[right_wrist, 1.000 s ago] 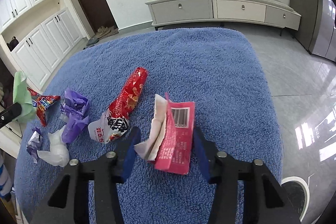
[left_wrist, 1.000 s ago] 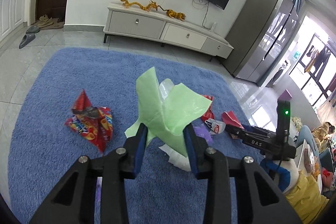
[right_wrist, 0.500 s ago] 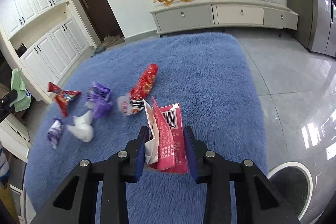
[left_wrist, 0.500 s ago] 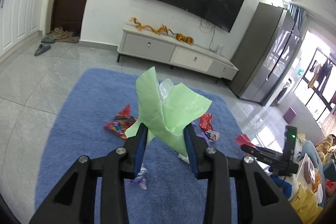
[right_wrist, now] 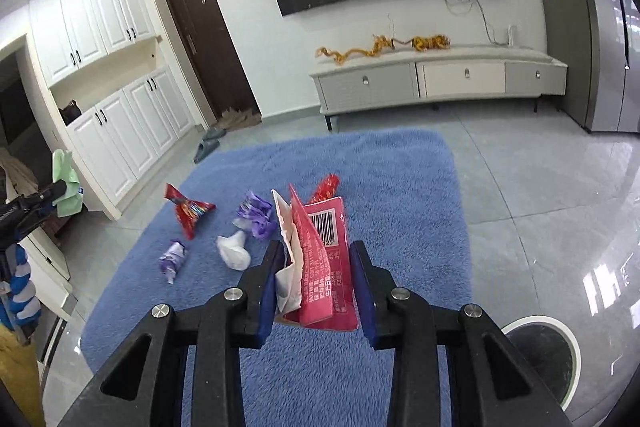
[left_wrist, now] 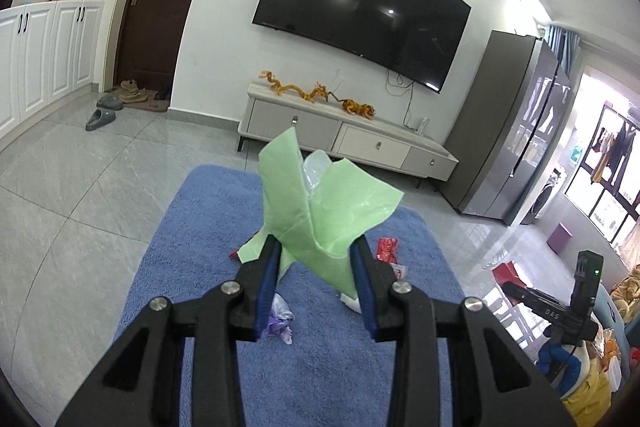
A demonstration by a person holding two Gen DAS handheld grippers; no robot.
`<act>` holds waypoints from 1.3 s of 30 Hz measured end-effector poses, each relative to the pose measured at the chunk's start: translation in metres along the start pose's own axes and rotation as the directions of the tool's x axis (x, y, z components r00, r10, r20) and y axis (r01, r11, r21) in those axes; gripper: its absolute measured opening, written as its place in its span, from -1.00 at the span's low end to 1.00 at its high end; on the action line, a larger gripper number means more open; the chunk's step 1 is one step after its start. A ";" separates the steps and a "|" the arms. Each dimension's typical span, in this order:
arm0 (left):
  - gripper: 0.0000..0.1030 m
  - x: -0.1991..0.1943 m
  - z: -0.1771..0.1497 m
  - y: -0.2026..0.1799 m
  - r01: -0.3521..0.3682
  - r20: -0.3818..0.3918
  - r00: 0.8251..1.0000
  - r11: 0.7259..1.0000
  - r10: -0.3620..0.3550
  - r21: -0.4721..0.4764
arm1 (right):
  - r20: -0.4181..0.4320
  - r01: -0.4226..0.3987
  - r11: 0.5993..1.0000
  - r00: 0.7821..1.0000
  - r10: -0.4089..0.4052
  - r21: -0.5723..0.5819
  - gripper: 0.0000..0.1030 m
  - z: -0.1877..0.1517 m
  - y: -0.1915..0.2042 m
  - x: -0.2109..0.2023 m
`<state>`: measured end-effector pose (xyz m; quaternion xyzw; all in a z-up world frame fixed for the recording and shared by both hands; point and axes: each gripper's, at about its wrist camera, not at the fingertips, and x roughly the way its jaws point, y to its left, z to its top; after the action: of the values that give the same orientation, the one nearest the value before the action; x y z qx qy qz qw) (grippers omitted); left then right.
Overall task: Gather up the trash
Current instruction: 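Carry both items to the bin and open both tools over it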
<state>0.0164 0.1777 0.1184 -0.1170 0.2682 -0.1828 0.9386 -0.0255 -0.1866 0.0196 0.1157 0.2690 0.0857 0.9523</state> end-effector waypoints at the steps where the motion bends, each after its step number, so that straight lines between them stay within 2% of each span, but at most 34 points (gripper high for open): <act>1: -0.35 -0.003 -0.001 -0.003 0.003 0.003 1.000 1.000 -0.003 0.004 | 0.011 0.003 1.000 1.000 -0.003 -0.001 -0.39 -0.001 0.000 -0.007; 7: -0.35 -0.015 0.000 -0.024 0.029 0.013 0.999 0.999 -0.029 0.036 | 0.080 0.043 0.999 0.996 -0.043 0.006 -0.39 -0.006 -0.004 -0.053; 13: -0.35 -0.014 -0.001 -0.052 0.053 -0.001 0.999 0.995 -0.053 0.082 | 0.131 0.103 0.994 0.986 -0.106 0.028 -0.39 -0.016 -0.026 -0.091; 19: -0.35 0.011 -0.008 -0.114 0.106 -0.068 0.993 0.981 -0.097 0.162 | 0.138 0.170 0.980 0.973 -0.184 0.108 -0.39 -0.031 -0.069 -0.110; 24: -0.35 0.048 -0.025 -0.177 0.180 -0.156 0.977 0.955 -0.146 0.236 | 0.115 0.214 0.959 0.965 -0.238 0.185 -0.39 -0.049 -0.108 -0.120; 28: -0.35 0.082 -0.045 -0.230 0.250 -0.243 0.953 0.926 -0.183 0.283 | 0.079 0.253 0.932 0.956 -0.281 0.260 -0.39 -0.065 -0.145 -0.124; 32: -0.35 0.122 -0.072 -0.287 0.324 -0.343 0.916 0.889 -0.209 0.324 | 0.038 0.281 0.906 0.951 -0.308 0.317 -0.39 -0.078 -0.175 -0.126; 39: -0.34 0.191 -0.130 -0.383 0.450 -0.512 0.829 0.811 -0.225 0.374 | -0.044 0.315 0.864 0.945 -0.324 0.392 -0.38 -0.097 -0.219 -0.116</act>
<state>-0.0110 -0.2623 0.0438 0.1172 0.3951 -0.4334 0.8015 -0.1519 -0.4060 -0.0620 0.2598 0.2848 -0.1304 0.9135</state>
